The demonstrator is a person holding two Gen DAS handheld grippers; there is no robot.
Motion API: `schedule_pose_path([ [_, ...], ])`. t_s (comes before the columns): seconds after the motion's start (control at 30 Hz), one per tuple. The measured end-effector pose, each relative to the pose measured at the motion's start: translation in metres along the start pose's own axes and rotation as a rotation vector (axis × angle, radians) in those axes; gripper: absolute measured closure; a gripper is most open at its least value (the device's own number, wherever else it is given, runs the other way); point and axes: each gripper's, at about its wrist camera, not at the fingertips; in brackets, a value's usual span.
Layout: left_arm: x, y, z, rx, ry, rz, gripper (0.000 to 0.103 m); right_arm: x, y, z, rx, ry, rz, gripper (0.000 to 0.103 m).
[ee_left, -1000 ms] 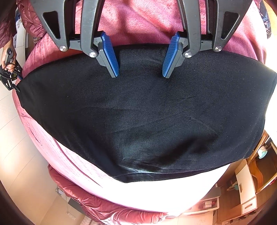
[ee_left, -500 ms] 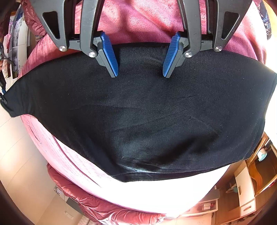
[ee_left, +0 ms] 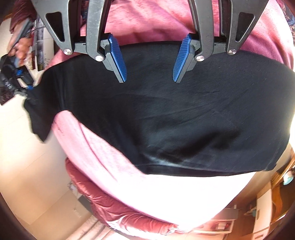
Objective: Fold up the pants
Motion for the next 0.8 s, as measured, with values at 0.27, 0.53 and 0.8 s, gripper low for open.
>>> schedule_pose_path([
  [0.27,-0.007,-0.016,-0.014,-0.01,0.044,0.164,0.05,-0.097,0.037,0.023,0.08,0.177,0.066,0.084],
  [0.53,-0.026,-0.021,-0.034,0.05,0.118,0.317,0.051,-0.14,0.058,0.042,0.233,0.26,0.2,0.058],
  [0.8,-0.053,-0.031,-0.05,0.097,0.201,0.357,0.041,-0.123,0.06,0.057,0.307,0.338,0.091,0.042],
])
Point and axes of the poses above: each gripper's, at about its wrist camera, not at the fingertips, and x roughly against the way its jaws point, y to its left, z to its underside, and after that the axes turned 14 degrees about y, right-handed
